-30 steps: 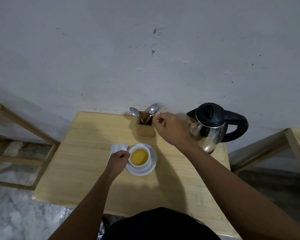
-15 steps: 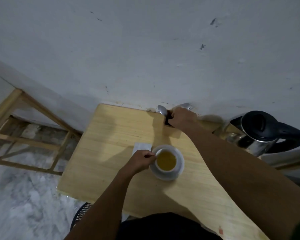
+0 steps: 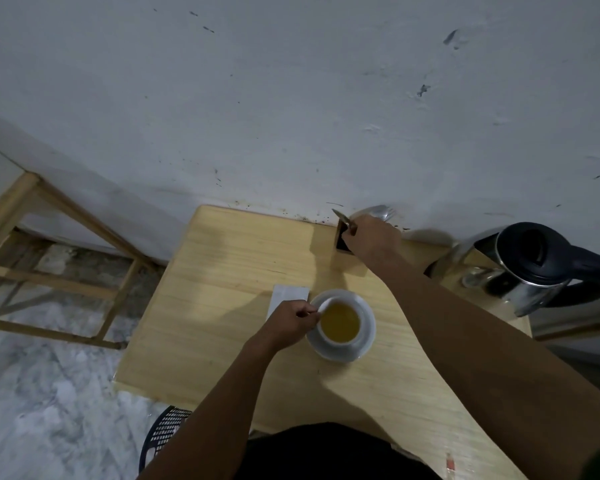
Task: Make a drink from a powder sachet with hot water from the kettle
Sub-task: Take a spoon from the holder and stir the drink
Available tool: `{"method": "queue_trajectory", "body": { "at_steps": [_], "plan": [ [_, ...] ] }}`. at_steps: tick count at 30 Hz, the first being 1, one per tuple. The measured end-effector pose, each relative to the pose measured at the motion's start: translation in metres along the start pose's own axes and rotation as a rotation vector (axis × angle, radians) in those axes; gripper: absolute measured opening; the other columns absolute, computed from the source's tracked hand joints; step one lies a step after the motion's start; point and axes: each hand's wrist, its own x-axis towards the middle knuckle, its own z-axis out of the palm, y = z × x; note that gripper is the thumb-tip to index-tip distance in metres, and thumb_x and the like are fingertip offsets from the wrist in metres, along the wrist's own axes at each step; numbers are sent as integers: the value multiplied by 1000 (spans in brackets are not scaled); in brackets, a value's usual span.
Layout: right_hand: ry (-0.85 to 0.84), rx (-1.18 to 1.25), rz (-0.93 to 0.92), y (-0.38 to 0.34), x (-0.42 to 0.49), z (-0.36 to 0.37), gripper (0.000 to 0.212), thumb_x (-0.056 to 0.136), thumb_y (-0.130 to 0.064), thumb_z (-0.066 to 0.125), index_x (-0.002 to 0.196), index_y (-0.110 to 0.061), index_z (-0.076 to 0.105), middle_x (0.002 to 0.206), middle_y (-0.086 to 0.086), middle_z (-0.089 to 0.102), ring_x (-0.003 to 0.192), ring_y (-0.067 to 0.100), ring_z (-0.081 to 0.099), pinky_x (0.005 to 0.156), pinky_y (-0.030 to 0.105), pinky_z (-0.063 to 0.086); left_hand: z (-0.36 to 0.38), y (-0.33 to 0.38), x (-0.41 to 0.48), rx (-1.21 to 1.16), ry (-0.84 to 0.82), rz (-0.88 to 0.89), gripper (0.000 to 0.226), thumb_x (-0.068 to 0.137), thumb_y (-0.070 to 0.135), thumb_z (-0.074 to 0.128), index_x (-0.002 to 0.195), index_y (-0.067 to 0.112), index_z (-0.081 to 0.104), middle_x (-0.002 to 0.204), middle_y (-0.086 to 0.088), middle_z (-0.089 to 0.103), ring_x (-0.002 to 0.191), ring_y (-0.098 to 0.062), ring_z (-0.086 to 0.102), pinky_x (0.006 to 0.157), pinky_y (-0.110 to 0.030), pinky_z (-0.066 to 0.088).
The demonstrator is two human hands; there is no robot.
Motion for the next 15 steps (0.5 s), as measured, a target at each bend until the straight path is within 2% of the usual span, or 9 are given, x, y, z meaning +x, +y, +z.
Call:
{"method": "queue_trajectory", "body": {
  "at_steps": [5, 8, 11, 13, 15],
  "plan": [
    [272, 203, -68, 12, -37, -20, 25, 93, -40, 51, 88, -20, 65, 71, -3, 61, 63, 19, 56, 53, 27, 35, 6, -5, -1, -46, 63, -49, 21, 90, 25, 58, 98, 10, 70, 87, 1, 66, 72, -8, 59, 66, -23, 46],
    [413, 405, -142, 21, -67, -31, 20, 93, -34, 56, 94, -17, 66, 81, -8, 56, 68, 15, 56, 55, 28, 42, 10, -7, -1, -48, 94, -42, 20, 90, 24, 60, 99, 9, 71, 90, -1, 67, 76, -11, 60, 70, -24, 49],
    [399, 549, -168, 33, -99, -34, 12, 92, -26, 58, 97, -15, 61, 92, -4, 59, 76, 16, 59, 61, 30, 48, 14, -8, -3, -58, 118, -42, 20, 89, 25, 61, 96, 8, 70, 85, -2, 65, 77, -15, 59, 76, -36, 52],
    [315, 703, -102, 40, -119, -30, 8, 89, -27, 56, 93, -20, 57, 92, -1, 66, 81, 16, 65, 67, 36, 55, 15, -8, -5, -52, 133, -28, 16, 90, 23, 60, 89, 9, 69, 79, 0, 63, 71, -13, 57, 73, -34, 49],
    [224, 813, -39, 46, -136, -24, 7, 89, -24, 57, 90, -18, 58, 88, 0, 69, 83, 15, 67, 74, 42, 57, 16, -7, -7, -43, 135, -6, 15, 91, 22, 59, 84, 12, 67, 76, 1, 61, 67, -12, 54, 68, -27, 44]
  ]
}}
